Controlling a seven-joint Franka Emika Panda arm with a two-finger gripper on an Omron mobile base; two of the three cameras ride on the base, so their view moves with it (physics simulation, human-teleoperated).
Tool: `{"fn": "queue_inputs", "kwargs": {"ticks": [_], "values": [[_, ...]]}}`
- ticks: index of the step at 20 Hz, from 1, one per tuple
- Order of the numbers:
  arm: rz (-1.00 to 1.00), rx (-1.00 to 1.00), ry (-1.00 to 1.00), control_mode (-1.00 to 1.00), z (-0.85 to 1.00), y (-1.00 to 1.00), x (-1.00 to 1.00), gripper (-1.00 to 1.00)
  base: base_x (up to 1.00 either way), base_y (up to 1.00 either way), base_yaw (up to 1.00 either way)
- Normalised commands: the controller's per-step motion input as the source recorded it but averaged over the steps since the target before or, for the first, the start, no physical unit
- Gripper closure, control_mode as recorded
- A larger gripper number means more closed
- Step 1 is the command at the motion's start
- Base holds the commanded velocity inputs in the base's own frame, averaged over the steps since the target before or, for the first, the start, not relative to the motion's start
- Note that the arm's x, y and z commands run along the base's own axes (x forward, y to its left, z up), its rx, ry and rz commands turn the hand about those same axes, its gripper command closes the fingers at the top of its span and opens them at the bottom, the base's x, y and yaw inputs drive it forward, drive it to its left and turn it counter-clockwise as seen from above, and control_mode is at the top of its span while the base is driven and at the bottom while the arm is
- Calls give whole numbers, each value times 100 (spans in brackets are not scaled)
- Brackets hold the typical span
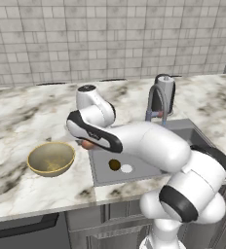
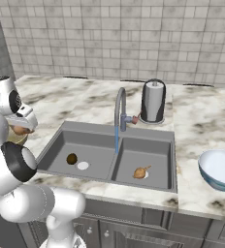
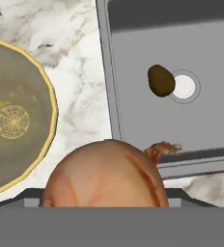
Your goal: Pick the onions from the sink and place them in one bowl. Place the avocado in the other bowl. Then turn off the sink faucet.
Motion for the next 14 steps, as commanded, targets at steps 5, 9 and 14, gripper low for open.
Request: {"fn": "queue_inputs", "kwargs": {"ticks": [5,9,14], "values": [[16,3,-2,-100,-19,47,21,100,0,0,0],[10,0,-2,-100,-29,44,24,100,0,0,0],[3,0,0,-100,-19,51,31,100,0,0,0]]}}
